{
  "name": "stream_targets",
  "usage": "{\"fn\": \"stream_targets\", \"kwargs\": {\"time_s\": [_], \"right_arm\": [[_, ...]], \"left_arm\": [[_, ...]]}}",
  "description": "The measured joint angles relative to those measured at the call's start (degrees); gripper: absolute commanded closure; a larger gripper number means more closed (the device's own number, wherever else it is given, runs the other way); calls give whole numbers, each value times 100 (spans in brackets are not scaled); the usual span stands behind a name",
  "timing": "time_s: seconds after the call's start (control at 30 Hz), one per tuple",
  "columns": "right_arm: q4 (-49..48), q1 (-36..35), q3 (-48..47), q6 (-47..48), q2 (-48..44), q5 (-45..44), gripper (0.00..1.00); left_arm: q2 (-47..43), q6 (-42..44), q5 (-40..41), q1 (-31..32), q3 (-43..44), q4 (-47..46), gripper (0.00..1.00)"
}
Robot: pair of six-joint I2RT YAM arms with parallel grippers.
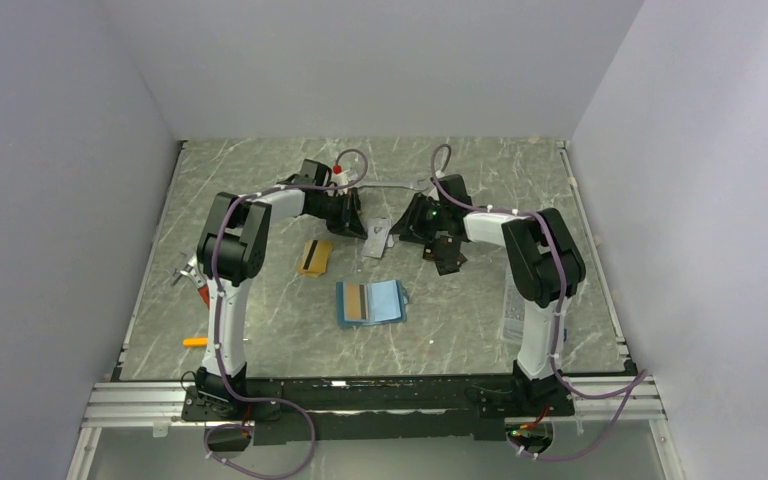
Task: Put the credit cards into the card holder
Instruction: Pick up the credit card from the center of the board.
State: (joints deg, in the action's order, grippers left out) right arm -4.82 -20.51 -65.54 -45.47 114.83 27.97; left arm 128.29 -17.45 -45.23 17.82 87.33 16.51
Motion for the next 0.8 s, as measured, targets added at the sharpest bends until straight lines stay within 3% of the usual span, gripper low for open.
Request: {"fn": "stream_targets", "kwargs": {"time_s": [0.27, 0.8], "right_arm": [[-323, -42, 166, -94, -361, 151, 63], [-341, -358, -59, -170, 201, 505, 62]], "left_arm": [[-22, 42, 70, 0, 0, 48, 92], [-96, 122, 173, -4, 0, 70, 93]]}}
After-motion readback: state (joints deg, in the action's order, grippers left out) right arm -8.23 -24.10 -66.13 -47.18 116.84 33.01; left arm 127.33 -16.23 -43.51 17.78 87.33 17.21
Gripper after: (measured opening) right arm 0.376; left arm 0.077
